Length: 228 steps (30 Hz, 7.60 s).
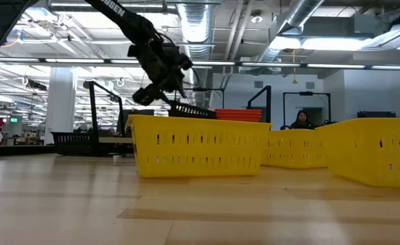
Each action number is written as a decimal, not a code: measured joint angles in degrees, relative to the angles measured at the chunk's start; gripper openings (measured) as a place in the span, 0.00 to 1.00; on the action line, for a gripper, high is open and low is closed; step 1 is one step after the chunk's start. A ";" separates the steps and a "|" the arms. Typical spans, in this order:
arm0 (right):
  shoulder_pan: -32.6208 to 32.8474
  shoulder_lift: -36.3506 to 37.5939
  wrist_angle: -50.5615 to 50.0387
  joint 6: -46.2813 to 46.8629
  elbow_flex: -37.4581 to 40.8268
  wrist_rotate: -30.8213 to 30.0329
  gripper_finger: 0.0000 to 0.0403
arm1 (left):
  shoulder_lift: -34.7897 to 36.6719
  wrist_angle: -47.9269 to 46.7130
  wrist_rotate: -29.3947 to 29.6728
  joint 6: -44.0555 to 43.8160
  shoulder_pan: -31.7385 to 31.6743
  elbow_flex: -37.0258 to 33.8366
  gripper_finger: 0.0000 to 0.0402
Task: Stack baskets on shelf by color
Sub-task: Stack the bottom black bin on top of the black bin on the shelf, then stack the black bin on top of the black bins on the shelf
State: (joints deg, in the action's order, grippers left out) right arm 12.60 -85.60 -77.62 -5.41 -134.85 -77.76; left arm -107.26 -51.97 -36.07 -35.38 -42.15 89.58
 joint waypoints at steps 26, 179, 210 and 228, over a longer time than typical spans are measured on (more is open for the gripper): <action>-0.01 0.00 -0.52 1.97 0.00 1.50 0.55 | 22.09 -7.01 27.02 9.71 7.27 0.09 0.42; -18.23 -8.15 7.83 1.85 0.05 23.85 0.46 | 75.85 -11.45 25.94 12.35 -25.55 -25.03 0.00; -9.51 -13.25 32.91 -8.61 -0.04 21.43 0.44 | 31.23 25.68 30.42 25.91 5.76 -11.92 0.00; -15.86 -22.56 35.48 -0.65 -0.30 10.03 0.62 | 21.37 25.97 47.19 36.72 6.25 2.62 0.00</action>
State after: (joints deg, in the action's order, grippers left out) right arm -3.26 -108.17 -42.14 -6.06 -135.14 -67.72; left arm -85.89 -26.00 11.12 1.35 -35.90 92.20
